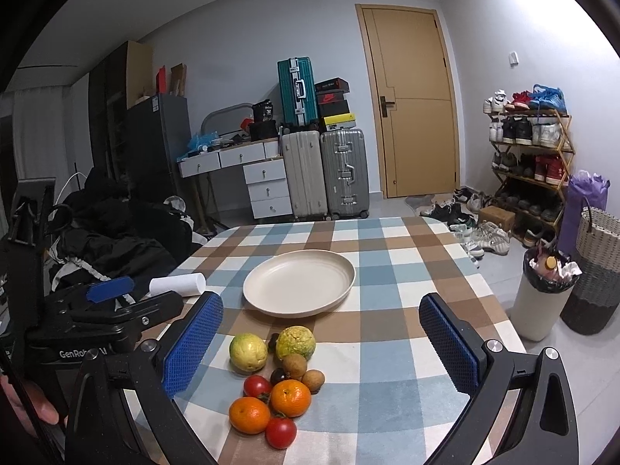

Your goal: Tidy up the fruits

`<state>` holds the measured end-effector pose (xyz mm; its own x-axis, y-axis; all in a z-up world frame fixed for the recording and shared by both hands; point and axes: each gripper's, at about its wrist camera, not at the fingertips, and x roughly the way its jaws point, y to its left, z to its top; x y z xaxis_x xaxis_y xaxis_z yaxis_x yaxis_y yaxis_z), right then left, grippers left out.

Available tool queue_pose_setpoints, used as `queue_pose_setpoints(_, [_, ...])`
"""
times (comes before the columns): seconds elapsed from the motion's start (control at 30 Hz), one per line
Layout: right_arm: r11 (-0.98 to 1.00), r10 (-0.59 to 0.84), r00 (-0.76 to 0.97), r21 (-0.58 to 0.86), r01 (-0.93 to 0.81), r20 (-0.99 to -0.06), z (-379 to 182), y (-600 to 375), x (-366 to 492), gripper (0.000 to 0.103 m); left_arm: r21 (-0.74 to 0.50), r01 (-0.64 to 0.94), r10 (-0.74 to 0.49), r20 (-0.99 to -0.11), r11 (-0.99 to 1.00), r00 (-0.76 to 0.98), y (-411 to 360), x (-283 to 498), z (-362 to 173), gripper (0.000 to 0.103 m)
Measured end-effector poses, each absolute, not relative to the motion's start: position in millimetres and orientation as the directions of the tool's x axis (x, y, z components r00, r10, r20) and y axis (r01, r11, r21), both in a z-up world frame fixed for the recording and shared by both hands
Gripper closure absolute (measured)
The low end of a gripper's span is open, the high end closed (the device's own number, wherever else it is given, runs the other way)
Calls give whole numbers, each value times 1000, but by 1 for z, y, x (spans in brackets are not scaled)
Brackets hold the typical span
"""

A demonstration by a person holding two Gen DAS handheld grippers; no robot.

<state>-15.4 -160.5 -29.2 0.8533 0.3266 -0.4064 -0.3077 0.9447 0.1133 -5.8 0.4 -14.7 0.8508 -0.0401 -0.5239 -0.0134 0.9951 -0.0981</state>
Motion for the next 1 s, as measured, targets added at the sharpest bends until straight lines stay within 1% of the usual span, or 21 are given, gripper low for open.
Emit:
queue_pose_setpoints(0.73, [944, 328, 848, 122, -306, -416, -38, -164, -12, 0, -98, -2, -51, -537, 995, 842, -6, -6, -19, 0])
queue_pose_setpoints(1.0, [940, 340, 839, 128, -316, -426, -42, -163, -6, 0, -118, 16, -80, -561, 993, 824, -10, 7, -34, 0])
